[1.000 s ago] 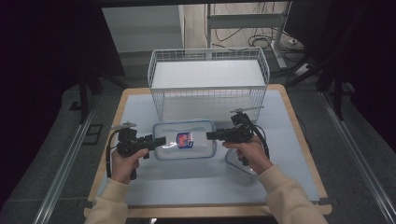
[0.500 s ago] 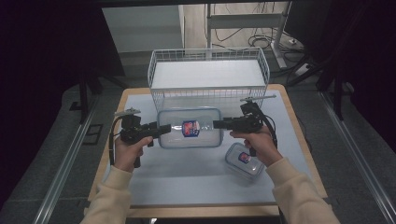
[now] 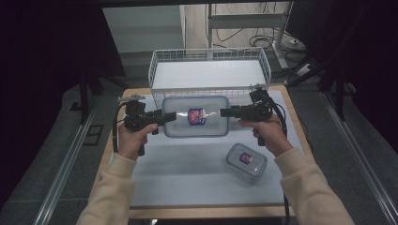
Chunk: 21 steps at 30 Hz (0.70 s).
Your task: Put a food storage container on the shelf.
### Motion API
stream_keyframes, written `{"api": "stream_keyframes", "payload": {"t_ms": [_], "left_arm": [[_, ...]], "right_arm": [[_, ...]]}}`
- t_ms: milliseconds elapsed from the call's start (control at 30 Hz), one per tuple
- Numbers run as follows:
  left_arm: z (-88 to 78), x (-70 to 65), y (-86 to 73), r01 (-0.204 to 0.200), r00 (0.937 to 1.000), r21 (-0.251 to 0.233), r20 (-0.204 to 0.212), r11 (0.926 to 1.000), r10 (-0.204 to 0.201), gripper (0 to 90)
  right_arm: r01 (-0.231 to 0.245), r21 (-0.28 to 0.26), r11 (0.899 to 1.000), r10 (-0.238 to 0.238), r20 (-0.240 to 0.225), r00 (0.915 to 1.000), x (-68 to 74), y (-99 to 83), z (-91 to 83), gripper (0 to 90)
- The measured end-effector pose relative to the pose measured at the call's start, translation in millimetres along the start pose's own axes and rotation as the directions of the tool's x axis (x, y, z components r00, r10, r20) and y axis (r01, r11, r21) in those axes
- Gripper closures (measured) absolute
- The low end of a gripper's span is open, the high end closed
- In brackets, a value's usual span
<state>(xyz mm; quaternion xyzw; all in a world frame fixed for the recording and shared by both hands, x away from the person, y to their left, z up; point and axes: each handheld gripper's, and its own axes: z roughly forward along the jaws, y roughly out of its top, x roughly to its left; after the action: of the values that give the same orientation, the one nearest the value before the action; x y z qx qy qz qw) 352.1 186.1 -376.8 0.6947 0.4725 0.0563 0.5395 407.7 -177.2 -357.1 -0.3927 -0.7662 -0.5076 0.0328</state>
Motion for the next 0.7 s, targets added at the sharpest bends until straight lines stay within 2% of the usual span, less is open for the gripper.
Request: {"api": "stream_keyframes", "payload": {"t_ms": [333, 467, 700], "left_arm": [[6.9, -9.8, 22.3, -0.028, 0.9996, -0.014, 0.005, 0.9995, 0.028, 42.4], [10.4, -13.1, 37.7, -0.050, 0.9987, -0.015, 0.009, 0.9986, 0.050, 42.4], [14.9, -14.1, 54.5, -0.058, 0.9981, -0.026, 0.019, 0.9980, 0.059, 42.4]], "right_arm": [[0.000, -0.031, 1.000, 0.001, 0.005, 1.0000, -5.4, 17.1, -17.3, 50.7], [-0.003, -0.042, 0.999, 0.003, 0.008, 1.0000, -7.0, 25.2, -23.3, 50.7], [0.008, -0.055, 0.998, -0.007, 0.022, 0.9997, -8.1, 40.4, -30.9, 50.7]]}}
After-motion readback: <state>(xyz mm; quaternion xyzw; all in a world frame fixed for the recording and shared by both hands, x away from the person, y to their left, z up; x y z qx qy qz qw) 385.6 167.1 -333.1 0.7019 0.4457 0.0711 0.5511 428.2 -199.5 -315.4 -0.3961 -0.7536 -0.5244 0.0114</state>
